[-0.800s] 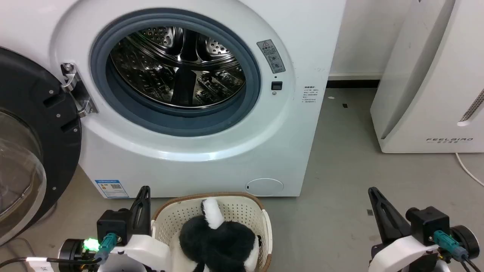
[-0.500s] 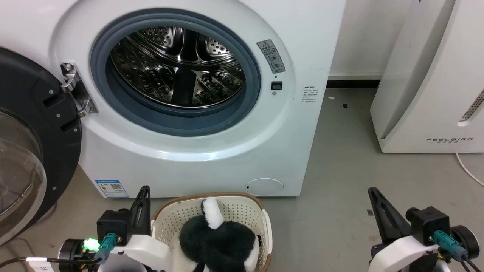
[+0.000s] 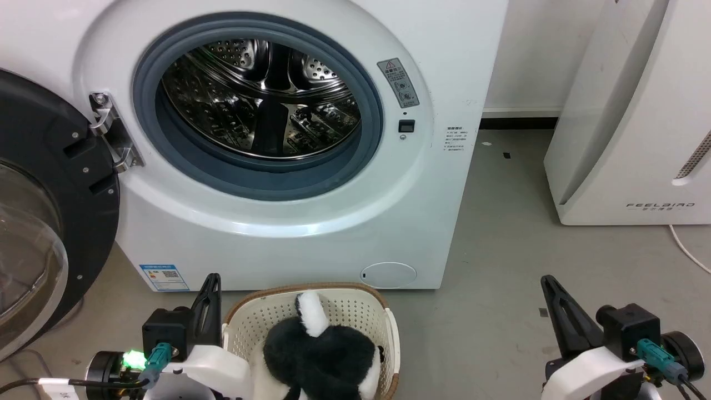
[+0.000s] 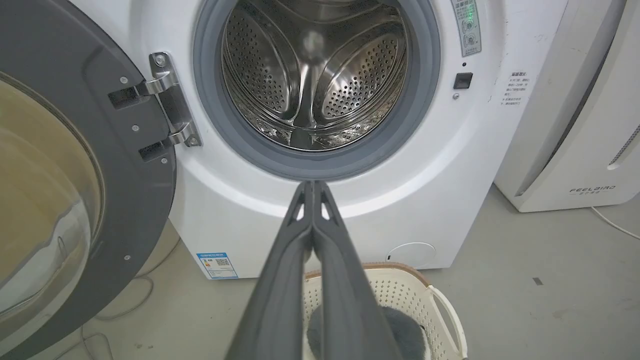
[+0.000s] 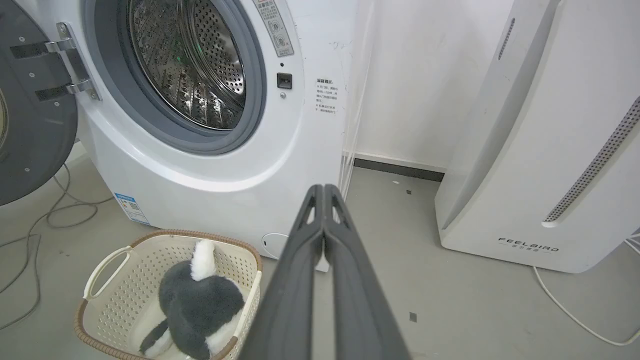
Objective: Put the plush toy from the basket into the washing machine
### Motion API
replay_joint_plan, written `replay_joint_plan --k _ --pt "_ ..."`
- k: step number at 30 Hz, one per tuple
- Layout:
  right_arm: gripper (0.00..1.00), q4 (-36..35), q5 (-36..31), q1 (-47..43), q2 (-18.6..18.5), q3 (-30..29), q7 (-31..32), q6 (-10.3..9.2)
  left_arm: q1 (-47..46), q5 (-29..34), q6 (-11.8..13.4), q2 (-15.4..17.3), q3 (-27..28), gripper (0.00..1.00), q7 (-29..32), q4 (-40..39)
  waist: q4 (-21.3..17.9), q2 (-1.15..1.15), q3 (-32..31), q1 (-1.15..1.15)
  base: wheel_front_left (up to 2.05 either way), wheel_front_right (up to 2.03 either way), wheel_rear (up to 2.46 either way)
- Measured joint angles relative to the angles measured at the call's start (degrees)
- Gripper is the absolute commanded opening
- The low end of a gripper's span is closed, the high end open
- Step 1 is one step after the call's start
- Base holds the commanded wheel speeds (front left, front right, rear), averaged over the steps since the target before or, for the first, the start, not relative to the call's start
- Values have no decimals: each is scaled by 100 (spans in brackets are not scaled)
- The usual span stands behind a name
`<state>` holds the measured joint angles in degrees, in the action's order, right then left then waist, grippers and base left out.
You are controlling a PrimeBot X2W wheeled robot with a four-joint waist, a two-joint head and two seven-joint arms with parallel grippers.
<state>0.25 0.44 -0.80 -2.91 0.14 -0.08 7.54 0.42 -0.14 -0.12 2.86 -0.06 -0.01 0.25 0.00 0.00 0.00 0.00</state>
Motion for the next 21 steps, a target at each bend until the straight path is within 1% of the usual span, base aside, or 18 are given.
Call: replay_joint_plan --k 21 --pt "0 0 0 0 0 0 0 0 0 0 0 0 0 0 0 0 0 0 0 0 0 0 0"
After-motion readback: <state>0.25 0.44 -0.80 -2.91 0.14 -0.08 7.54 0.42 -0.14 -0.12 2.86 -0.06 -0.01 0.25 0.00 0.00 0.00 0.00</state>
